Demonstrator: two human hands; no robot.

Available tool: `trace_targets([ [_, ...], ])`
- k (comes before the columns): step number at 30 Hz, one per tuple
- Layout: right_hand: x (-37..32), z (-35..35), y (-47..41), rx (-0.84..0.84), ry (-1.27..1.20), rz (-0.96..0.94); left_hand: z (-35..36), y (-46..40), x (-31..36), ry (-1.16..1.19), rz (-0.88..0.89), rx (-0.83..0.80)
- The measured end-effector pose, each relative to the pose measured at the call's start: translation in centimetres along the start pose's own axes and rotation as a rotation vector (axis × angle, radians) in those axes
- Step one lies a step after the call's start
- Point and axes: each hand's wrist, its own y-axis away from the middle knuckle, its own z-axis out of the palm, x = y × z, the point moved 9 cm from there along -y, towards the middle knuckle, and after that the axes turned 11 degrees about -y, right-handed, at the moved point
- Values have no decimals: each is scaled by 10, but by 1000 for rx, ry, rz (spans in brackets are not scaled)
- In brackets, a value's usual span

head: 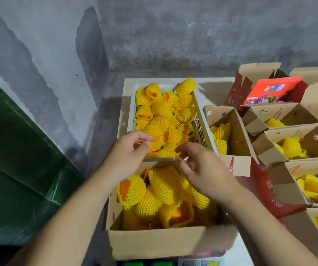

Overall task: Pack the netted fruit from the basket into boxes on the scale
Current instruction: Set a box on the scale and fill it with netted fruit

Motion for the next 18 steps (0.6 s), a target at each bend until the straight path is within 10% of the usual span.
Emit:
trace_targets([
  [10,193,79,-184,-544,457,133,89,-161,-107,-1343,221,-585],
  [18,243,115,-213,-386,567,132,116,-182,-129,-1695,310,-643],
])
